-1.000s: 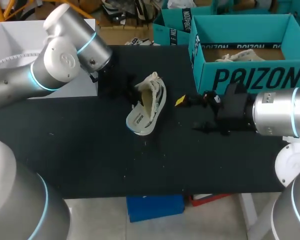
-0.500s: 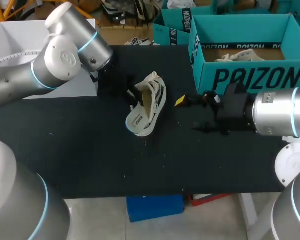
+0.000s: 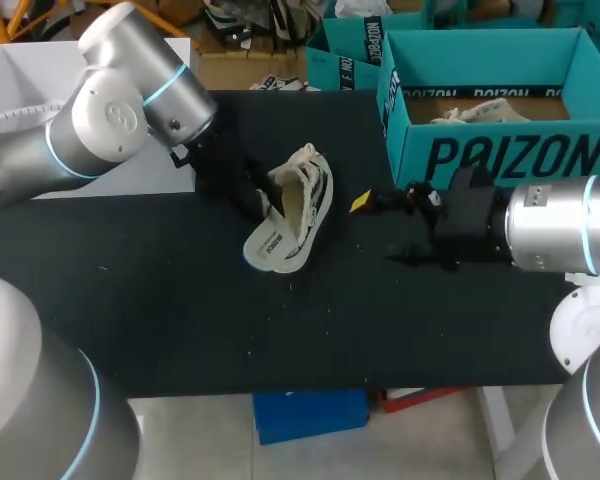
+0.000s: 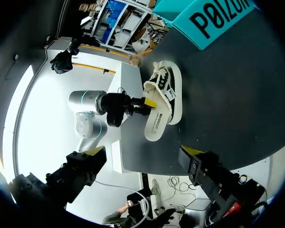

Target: Take the shoe out of the shoebox, open the shoe tongue, remove and reinsert the insole, then place the shoe into the shoebox

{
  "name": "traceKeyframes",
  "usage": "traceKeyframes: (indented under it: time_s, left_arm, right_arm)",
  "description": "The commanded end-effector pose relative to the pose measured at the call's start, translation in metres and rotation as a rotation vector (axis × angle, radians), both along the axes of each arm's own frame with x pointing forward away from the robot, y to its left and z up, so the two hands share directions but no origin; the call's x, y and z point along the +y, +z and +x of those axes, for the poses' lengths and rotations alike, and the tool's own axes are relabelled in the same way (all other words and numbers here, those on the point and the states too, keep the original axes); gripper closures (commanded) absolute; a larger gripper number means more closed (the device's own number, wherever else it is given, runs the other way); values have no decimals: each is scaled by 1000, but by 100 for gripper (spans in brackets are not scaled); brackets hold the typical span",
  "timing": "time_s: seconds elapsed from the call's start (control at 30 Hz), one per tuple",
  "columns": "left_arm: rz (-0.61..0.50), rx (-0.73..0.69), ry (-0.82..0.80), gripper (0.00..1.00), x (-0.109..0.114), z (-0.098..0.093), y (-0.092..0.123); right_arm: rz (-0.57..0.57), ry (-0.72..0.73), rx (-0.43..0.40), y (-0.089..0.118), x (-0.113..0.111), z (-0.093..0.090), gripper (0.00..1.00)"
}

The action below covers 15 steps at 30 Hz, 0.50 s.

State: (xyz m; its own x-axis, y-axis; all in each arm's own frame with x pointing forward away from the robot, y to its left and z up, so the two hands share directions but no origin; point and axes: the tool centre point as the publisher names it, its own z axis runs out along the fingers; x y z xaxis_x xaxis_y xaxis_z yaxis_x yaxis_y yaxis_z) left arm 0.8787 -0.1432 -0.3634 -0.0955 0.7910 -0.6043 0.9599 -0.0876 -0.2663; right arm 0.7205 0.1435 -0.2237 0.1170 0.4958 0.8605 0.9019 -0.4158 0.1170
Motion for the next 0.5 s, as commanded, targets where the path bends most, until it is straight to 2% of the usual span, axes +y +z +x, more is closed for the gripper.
traceKeyframes:
  time_s: [0.03,0.1,0.27,0.33,0.37,0.5]
  left_arm:
    - [0,-10,-4,61,3,-11,2]
    - [-1,-5,-14,62,2,-14,2]
    - [-11,5,-39,75,1,-24,2]
    - [-20,3,-50,89,2,-27,5]
    - [-22,2,-56,100,2,-29,6]
    - [-22,1,-65,100,3,-30,6]
  right_arm:
    - [-1,0,1,0,0,0,0]
    - [-1,0,1,0,0,0,0]
    - [-1,0,1,0,0,0,0]
    - [-1,0,1,0,0,0,0]
    - [-1,0,1,0,0,0,0]
    - [-1,0,1,0,0,0,0]
